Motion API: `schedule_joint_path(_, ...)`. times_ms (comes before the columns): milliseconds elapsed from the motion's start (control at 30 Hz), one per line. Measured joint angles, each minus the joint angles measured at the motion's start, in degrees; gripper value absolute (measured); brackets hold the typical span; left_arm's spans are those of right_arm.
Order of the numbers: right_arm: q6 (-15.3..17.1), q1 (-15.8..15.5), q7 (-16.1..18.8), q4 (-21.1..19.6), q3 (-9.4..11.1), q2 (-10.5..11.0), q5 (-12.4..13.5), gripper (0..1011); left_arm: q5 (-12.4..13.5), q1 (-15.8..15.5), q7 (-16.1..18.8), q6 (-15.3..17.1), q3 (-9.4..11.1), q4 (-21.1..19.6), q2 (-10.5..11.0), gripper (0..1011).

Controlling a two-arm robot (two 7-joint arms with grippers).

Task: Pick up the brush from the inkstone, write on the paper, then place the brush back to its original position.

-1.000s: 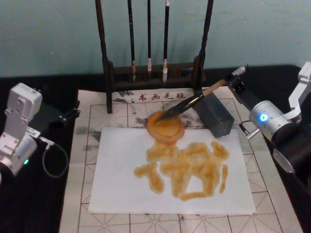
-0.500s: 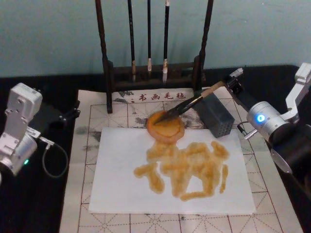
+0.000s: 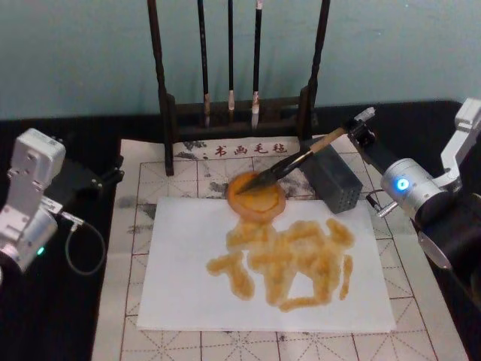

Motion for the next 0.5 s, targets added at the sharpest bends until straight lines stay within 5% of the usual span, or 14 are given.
schedule_joint_path(333, -0.01, -0.03, 0.07, -0.05, -0.03, 0.04, 0.04, 187, 0.00, 0.00, 0.00, 0.00, 0.00, 0.00, 0.00, 1001)
schedule_joint_path(500, -0.02, -0.03, 0.10, -0.06, -0.03, 0.06, 0.07, 326, 0.00, 0.00, 0.00, 0.00, 0.00, 0.00, 0.00, 1001)
